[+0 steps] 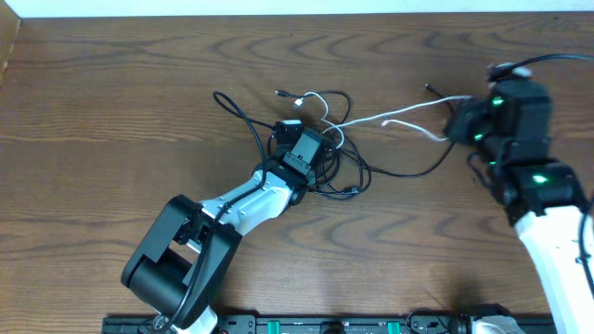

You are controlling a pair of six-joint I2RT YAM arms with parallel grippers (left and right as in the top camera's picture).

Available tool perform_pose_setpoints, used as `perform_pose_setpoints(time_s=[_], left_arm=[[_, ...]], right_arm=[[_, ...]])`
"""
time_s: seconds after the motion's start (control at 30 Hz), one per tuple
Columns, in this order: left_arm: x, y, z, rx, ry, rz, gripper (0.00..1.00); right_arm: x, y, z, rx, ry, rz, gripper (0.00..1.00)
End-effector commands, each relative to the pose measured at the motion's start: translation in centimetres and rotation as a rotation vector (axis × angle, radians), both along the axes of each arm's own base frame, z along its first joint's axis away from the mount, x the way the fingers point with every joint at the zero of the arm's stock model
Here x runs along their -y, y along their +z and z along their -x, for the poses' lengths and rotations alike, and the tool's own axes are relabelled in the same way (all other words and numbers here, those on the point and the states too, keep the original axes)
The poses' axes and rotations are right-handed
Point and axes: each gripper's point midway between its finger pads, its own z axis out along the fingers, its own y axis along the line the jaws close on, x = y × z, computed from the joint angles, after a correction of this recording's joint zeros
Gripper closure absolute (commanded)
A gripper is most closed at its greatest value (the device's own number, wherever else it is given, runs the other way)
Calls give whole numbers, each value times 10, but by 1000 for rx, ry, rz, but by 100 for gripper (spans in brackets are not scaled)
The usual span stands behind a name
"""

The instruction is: Untangle cables

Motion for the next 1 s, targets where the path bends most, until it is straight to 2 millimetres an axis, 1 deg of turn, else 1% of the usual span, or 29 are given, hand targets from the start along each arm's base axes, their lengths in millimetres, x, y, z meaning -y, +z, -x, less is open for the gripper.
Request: perform_pose_setpoints(time_s=[0.0,0.07,0.1,0.17,0.2,0.23,0.27,0.3,0.37,0.4,0.43,0.47,0.53,0.63,0.7,0.77,0.83,0.9,0.97], left_arm=[[-11,5,-1,20,24,-32,92],[-11,4,-1,18,21,-29,92],[-10,4,-1,15,18,-26,93],[-6,3,0,5,-10,-18,93],[0,2,1,-7,-59,-13,93],[7,1,2,-22,-114,-3,93],[17,-1,5,-41,-187,15,92],[22,-1,6,-52,-228,26,93],[34,-4,12,-81,-317,49,93],[35,-4,13,-85,-329,51,92],[35,-4,13,-85,-329,51,93],[35,-4,13,-84,-328,52,93],[35,-4,13,-82,-328,53,93],[35,-4,13,-82,-328,53,92],[35,-4,13,-81,-328,53,92],[35,-4,13,-82,-328,54,93],[35,-4,13,-82,-328,54,93],[35,-4,13,-82,-328,54,93],[35,-4,13,-82,-328,53,92]], right_arm=[[36,48,6,126,-106,29,99],[41,36,7,89,-118,27,99],[39,25,8,54,-114,23,99],[28,2,7,-13,-66,-2,94],[19,-14,7,-57,-23,-27,92],[9,-28,6,-97,16,-52,89],[-1,-46,6,-146,54,-75,80],[-4,-53,6,-164,64,-80,77],[-14,-80,5,-249,95,-93,67],[-20,-89,5,-277,114,-102,61],[-28,-96,5,-301,141,-119,56],[-40,-104,6,-328,183,-148,54],[-62,-113,8,-359,263,-197,54],[-101,-118,10,-360,429,-241,53],[-121,-122,11,-363,497,-246,51],[-134,-131,11,-371,529,-222,47],[-149,-145,9,-366,586,-169,44],[-160,-156,4,-355,625,-138,44],[-169,-170,-5,-344,634,-122,44]])
